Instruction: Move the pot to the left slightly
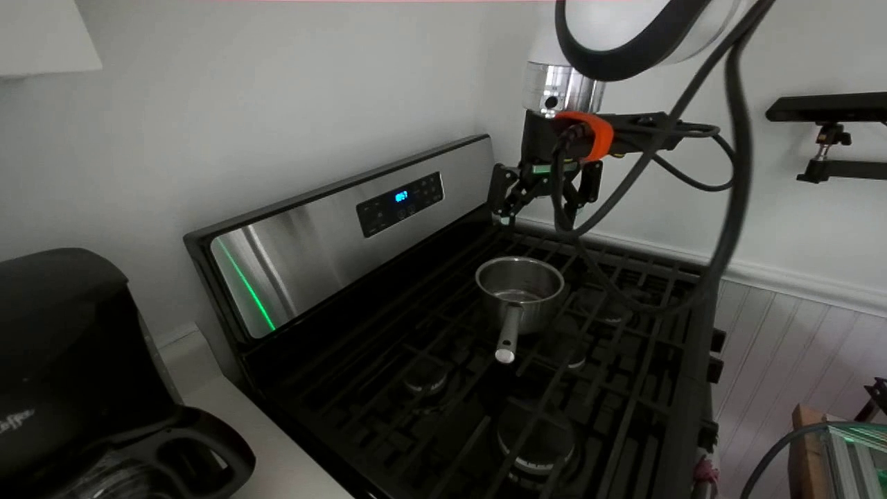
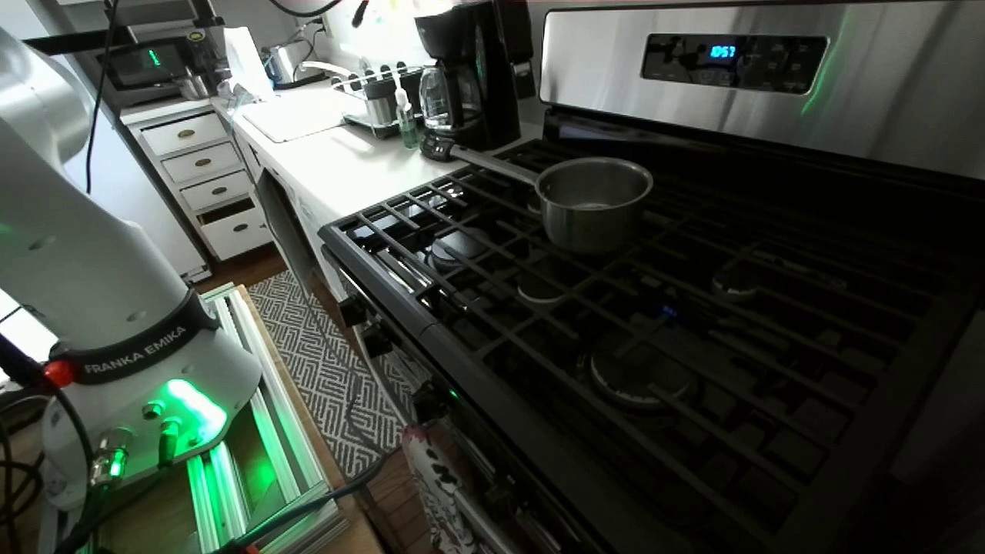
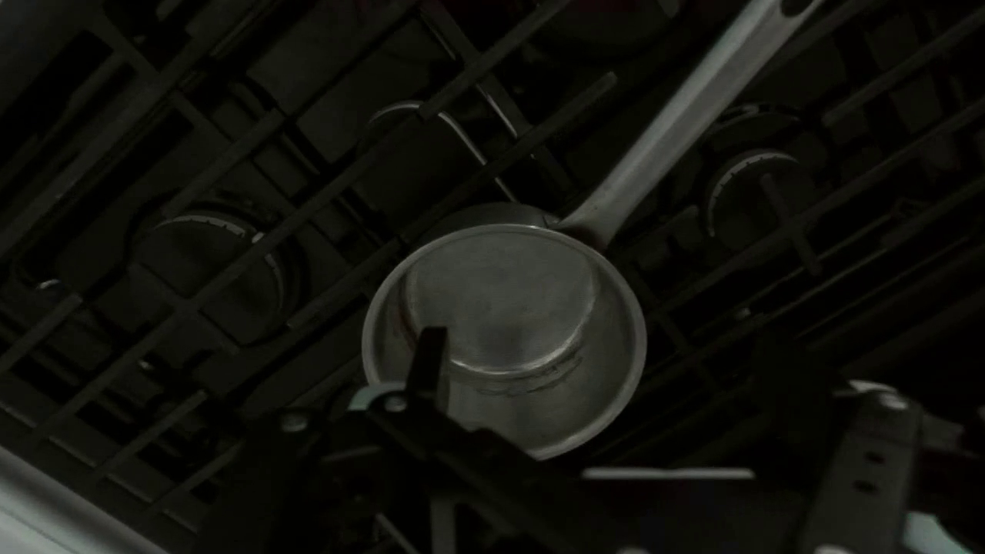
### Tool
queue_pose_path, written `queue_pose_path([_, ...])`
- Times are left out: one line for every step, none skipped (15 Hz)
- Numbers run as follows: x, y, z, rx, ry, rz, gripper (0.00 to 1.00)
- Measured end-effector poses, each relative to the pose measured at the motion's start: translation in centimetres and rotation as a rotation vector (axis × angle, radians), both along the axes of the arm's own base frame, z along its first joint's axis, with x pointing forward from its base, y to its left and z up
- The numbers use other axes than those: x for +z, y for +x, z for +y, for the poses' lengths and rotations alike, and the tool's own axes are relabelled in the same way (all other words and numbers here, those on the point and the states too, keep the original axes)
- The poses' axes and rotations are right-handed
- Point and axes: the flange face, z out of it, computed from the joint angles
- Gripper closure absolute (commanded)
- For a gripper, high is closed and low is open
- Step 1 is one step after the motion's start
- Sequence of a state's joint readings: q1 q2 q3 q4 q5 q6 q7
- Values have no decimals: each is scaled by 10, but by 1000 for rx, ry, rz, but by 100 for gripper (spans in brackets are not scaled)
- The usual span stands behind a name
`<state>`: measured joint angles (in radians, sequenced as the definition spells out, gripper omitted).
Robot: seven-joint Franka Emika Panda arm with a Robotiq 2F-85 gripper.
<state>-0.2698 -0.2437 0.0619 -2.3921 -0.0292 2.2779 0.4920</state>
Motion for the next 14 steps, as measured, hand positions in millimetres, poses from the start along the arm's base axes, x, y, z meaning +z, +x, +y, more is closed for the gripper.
queue_pose_path([-7,6,-9,-19,8,10,0])
queue_pose_path([-12,11,-16,-34,14,17,0])
queue_pose_path([-15,15,-21,-42,17,24,0])
queue_pose_path([-17,18,-22,-46,19,26,0])
queue_pose_path([-17,20,-22,-47,19,25,0])
queue_pose_path([-17,21,-22,-47,19,24,0])
queue_pose_path([-17,21,-21,-47,20,24,0])
queue_pose_path([-18,21,-22,-49,22,26,0])
queue_pose_path([-21,22,-23,-52,24,33,0])
queue_pose_path([-26,23,-23,-53,28,40,0])
queue_pose_path([-33,26,-24,-56,30,46,0])
queue_pose_path([-40,30,-23,-55,32,51,0])
queue_pose_path([-47,35,-22,-52,33,56,0])
queue_pose_path([-55,40,-21,-50,35,62,0])
